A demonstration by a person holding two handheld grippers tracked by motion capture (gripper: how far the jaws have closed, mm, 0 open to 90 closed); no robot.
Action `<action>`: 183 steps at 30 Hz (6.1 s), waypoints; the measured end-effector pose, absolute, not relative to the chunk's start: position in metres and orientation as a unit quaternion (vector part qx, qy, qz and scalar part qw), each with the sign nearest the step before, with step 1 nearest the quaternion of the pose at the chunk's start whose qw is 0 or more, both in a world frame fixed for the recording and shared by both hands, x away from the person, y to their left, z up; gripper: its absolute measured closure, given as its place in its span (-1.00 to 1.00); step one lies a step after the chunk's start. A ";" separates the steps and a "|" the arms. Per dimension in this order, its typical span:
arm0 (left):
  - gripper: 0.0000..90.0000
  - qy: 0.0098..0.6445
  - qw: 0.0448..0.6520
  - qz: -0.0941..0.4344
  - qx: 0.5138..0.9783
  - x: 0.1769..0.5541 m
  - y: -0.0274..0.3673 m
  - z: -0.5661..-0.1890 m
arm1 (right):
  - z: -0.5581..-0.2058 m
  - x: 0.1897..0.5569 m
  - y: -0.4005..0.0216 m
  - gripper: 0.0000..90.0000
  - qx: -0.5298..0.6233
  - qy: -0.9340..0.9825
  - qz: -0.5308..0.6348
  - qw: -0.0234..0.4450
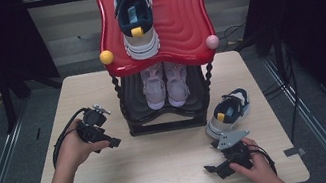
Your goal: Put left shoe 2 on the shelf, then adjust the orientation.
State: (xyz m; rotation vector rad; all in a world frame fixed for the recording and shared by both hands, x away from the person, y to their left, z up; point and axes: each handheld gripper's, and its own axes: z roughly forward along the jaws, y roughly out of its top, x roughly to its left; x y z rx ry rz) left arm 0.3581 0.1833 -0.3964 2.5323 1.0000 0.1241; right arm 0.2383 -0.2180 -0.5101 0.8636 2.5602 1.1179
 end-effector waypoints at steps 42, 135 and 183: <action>-0.43 0.376 0.307 0.073 0.871 0.346 0.172 -0.478 | -0.510 0.238 -0.218 -0.71 0.293 0.871 0.380 0.109; -0.66 0.360 0.368 0.145 0.845 0.331 0.173 -0.510 | -0.395 0.268 -0.268 -0.39 0.303 0.921 0.242 0.041; -0.66 0.362 0.368 0.146 0.844 0.331 0.173 -0.510 | -0.387 0.328 -0.269 0.48 0.350 0.901 0.251 0.054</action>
